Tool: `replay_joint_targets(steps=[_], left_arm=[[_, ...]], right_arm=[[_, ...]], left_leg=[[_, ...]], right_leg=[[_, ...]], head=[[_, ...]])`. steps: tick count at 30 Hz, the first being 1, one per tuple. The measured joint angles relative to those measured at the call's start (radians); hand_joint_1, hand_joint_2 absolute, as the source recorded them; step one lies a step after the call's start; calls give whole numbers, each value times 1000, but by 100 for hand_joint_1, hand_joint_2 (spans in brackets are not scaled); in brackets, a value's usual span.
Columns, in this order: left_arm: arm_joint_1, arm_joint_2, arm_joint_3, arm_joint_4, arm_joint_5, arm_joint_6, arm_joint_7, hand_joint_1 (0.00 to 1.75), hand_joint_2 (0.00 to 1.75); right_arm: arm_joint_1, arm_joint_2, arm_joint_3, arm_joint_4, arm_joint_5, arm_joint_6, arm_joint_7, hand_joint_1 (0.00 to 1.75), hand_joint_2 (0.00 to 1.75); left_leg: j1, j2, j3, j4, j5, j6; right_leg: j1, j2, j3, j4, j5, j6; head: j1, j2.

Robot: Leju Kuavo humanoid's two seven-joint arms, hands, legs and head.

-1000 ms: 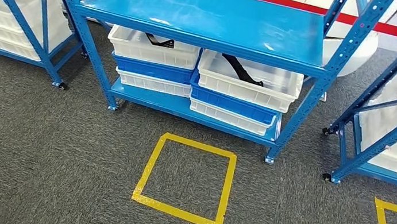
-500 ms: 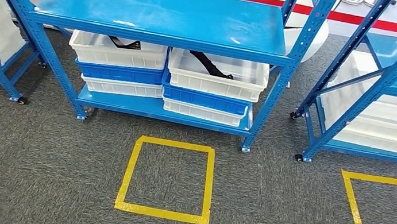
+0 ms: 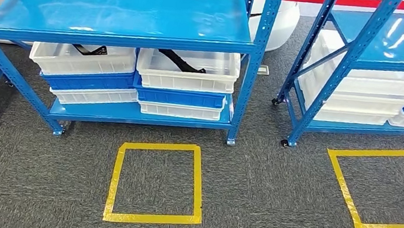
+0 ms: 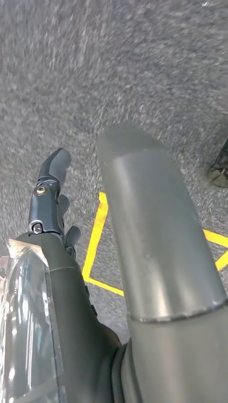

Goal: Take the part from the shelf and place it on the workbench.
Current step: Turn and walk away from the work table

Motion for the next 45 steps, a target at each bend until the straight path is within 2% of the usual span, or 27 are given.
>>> replay_joint_targets(steps=[2,3,4,5,7,9,11,13,16,21,23,26,27,28,29,31,32,33,34,35,36,37,38,39,41,42,45], left_arm=[[2,0,-2,0,-1,-1,0,0,0],[4,1,-3,0,-1,-2,-1,0,0],[5,1,-3,0,-1,-2,-2,0,0],[6,1,-4,0,-1,-2,-4,0,0],[7,2,-4,0,0,-3,-11,0,0],[5,4,-4,0,3,-3,-19,0,0],[5,3,-4,0,5,-3,-23,0,0],[5,3,-3,0,12,-2,-23,0,0],[5,3,-3,0,32,0,-23,0,0],[5,0,0,0,43,4,-23,0,0],[5,0,2,0,46,7,-23,0,0],[5,0,4,0,48,12,-23,0,0],[5,-1,4,0,48,14,-23,0,0],[6,-2,4,0,47,16,-23,0,0],[6,-3,5,0,45,18,-23,0,0],[6,-3,5,0,41,19,-21,0,0],[7,-3,5,0,40,19,-21,0,0],[7,-3,6,0,39,19,-20,0,0],[8,-4,6,0,39,19,-19,0,0],[9,-4,7,0,39,19,-18,0,0],[9,-4,7,0,39,19,-17,0,0],[9,-3,8,0,39,19,-17,0,0],[9,-1,8,0,39,19,-16,0,0],[8,1,8,0,39,19,-16,0,0],[7,1,9,0,38,18,-15,0,0],[7,1,9,0,38,18,-15,0,0],[7,1,9,0,38,18,-15,0,0]], right_arm=[[-2,1,0,0,0,-1,0,0,0],[-2,2,0,0,0,-1,1,0,0],[-1,2,0,0,0,0,2,0,0],[-1,3,0,0,0,0,2,0,0],[-1,4,0,1,2,1,3,0,0],[-2,6,0,1,6,1,3,0,0],[-1,5,0,0,10,2,3,0,0],[0,5,0,0,14,2,2,0,0],[-1,4,0,0,22,3,-3,0,0],[-1,0,0,0,33,5,-5,0,0],[-1,0,0,0,35,6,-5,0,0],[-1,0,0,0,36,6,-6,0,0],[-1,-1,0,0,36,6,-6,0,0],[-2,-2,0,0,35,6,-6,0,0],[-4,-2,0,0,35,6,-6,0,0],[-6,-3,0,0,33,6,-6,0,0],[-4,-3,0,0,32,6,-5,0,0],[-2,-4,0,0,32,6,-5,0,0],[0,-6,0,0,31,6,-4,0,0],[1,-7,0,0,31,6,-4,0,0],[1,-7,0,0,31,6,-4,0,0],[1,-6,0,1,30,6,-4,0,0],[1,-5,0,2,30,6,-4,0,0],[1,-3,0,2,29,6,-4,0,0],[5,-3,-1,3,28,6,-3,0,0],[7,-2,-1,4,28,6,-3,0,0],[9,-1,-1,3,28,5,-3,0,0]], left_leg=[[0,-31,-68,138,-66,-2],[0,-36,-100,197,-84,-2],[0,-37,-115,218,-80,0],[0,-37,-111,199,-55,4],[-1,-40,-57,70,23,16],[-5,-42,-10,-39,66,25],[-10,-42,-3,-65,72,20],[-15,-42,-4,-66,74,18],[-25,-43,-5,-66,75,28],[-29,-42,-6,-65,75,34],[-32,-42,-8,-61,72,43],[-31,-44,-6,-72,69,65],[-28,-44,-1,-81,70,72],[-24,-44,4,-87,70,78],[-20,-43,10,-91,72,81],[-16,-39,11,-92,71,83],[-13,-38,12,-92,70,80],[-10,-37,14,-91,68,75],[-4,-38,18,-90,64,67],[3,-38,25,-89,60,58],[10,-39,32,-87,54,46],[14,-39,42,-83,47,32],[15,-38,46,-79,40,20],[15,-38,49,-76,33,9],[17,-38,52,-73,29,-5],[20,-38,55,-70,30,-9],[24,-37,55,-64,34,-13]], right_leg=[[4,9,-1,1,0,-9],[7,15,-1,1,-1,-10],[9,21,0,1,-1,-11],[11,27,2,1,-1,-11],[13,37,5,1,-1,-10],[20,43,5,3,-3,-7],[28,45,0,6,-7,-6],[29,45,-3,7,-7,-5],[23,45,-2,5,-4,0],[18,45,-1,3,-1,6],[11,45,0,-2,1,15],[7,45,3,3,13,38],[8,44,1,14,12,40],[9,42,-9,36,1,37],[10,41,-27,74,-21,31],[9,40,-89,200,-79,23],[6,40,-120,260,-102,26],[2,40,-138,292,-112,33],[-4,39,-137,284,-104,45],[-10,38,-114,234,-79,61],[-18,35,-80,160,-45,80],[-24,34,-49,91,-24,93],[-26,30,-29,45,-16,92],[-26,29,-19,24,-16,82],[-23,29,-14,26,-27,48],[-23,31,-9,27,-25,40],[-23,33,-1,28,-27,34]], head=[[-1,0],[-2,0],[-2,0],[-2,0],[-1,0],[-1,0],[-1,0],[0,0],[0,0],[0,0],[-1,0],[0,0],[0,0],[1,0],[2,0],[3,0],[3,0],[3,0],[3,0],[3,0],[4,0],[5,0],[6,0],[6,0],[4,0],[3,0],[3,0]])
